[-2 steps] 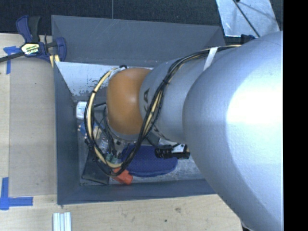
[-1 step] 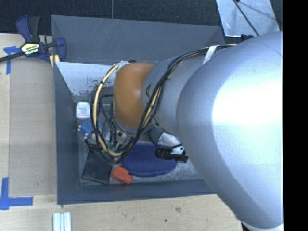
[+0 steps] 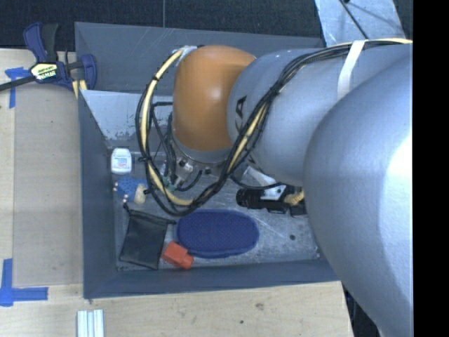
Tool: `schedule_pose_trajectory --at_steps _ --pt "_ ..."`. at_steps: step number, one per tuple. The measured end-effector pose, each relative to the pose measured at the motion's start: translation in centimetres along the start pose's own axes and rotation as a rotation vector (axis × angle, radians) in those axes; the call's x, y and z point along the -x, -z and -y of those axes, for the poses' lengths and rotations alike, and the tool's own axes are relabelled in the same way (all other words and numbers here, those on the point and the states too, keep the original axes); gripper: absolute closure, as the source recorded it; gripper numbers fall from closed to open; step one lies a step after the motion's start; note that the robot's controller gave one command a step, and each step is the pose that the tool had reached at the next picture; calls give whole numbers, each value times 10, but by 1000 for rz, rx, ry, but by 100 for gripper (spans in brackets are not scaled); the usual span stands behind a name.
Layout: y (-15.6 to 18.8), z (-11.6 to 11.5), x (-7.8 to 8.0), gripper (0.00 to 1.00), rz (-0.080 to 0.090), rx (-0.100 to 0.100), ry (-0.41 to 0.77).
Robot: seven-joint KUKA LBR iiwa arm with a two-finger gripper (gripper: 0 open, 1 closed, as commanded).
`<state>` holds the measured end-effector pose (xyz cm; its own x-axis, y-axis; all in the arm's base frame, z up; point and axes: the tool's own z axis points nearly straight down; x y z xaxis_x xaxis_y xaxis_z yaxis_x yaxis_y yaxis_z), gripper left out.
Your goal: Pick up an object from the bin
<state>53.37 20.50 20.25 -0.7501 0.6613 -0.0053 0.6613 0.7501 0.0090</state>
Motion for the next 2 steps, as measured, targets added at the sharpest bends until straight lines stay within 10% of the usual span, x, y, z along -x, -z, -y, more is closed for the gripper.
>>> schedule_pose_trajectory --at_steps 1,2 --pt "-84 17 -34 100 -9 -15 126" --pt "-111 -19 -34 100 -4 -8 -3"
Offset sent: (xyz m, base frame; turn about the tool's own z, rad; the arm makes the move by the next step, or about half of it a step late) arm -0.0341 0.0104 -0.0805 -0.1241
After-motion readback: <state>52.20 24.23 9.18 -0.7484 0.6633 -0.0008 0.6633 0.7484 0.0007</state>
